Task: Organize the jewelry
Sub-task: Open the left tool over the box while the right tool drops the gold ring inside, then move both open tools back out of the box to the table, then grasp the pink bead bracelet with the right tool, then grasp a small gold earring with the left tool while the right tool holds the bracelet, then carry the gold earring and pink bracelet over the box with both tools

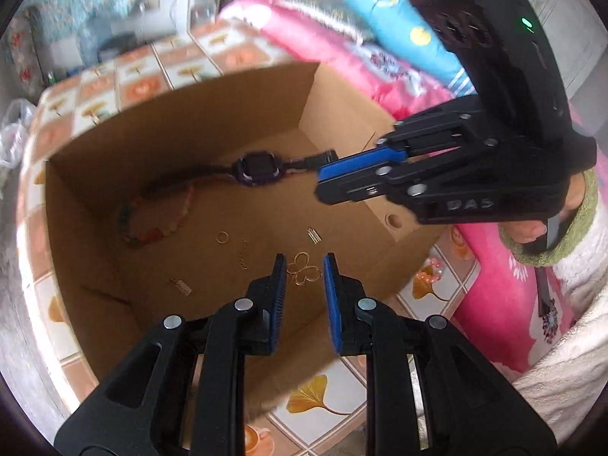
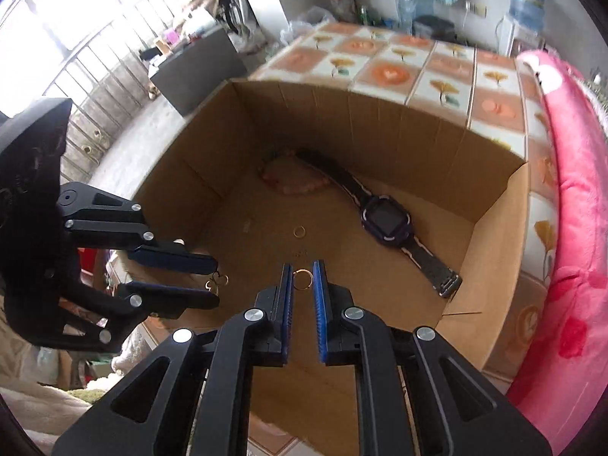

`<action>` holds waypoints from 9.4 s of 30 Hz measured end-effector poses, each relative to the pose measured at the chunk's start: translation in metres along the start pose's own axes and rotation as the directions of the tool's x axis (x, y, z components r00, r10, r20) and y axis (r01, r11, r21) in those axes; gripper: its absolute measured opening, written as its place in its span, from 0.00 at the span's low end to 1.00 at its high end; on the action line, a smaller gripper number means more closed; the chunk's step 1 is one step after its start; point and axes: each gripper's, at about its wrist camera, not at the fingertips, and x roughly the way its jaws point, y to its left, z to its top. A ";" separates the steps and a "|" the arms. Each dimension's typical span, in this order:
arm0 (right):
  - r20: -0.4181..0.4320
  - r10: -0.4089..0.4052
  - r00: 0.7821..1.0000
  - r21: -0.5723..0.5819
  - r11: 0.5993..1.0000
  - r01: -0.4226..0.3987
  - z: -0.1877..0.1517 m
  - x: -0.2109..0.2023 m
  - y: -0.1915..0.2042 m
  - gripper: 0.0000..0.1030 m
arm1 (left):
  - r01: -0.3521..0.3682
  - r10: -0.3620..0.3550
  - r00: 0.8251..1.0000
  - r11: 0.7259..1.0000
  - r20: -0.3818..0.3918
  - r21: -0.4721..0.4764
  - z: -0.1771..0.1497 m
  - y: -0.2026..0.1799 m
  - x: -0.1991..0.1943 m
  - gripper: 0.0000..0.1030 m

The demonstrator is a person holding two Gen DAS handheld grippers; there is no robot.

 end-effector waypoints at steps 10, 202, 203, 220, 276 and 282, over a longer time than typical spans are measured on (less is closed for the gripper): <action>-0.191 0.003 0.982 0.114 0.993 0.019 0.020 0.062 -0.033 0.11 | 0.039 -0.055 0.979 0.996 -0.197 -0.081 0.026 0.011 0.054 0.18; 0.262 -0.169 0.950 0.225 0.968 0.110 -0.216 0.004 -0.028 0.12 | -0.195 0.182 0.981 0.919 0.072 0.343 -0.123 -0.083 0.064 0.11; 0.258 -0.168 0.951 0.221 0.969 0.111 -0.216 0.003 -0.027 0.12 | -0.195 0.181 0.981 0.921 0.073 0.338 -0.124 -0.082 0.063 0.11; 0.185 -0.307 0.933 0.121 0.950 0.289 -0.202 0.014 -0.001 0.10 | -0.170 0.116 0.961 0.965 0.252 0.202 -0.128 -0.085 -0.008 0.11; -0.002 -0.186 0.983 0.047 0.981 0.186 -0.020 -0.027 -0.034 0.10 | -0.167 0.252 0.927 0.941 0.279 -0.295 -0.064 0.048 -0.106 0.73; 0.096 -0.188 0.977 0.172 0.970 0.170 -0.035 -0.056 -0.044 0.11 | -0.218 0.333 0.899 0.904 0.285 -0.369 -0.094 0.062 -0.114 0.76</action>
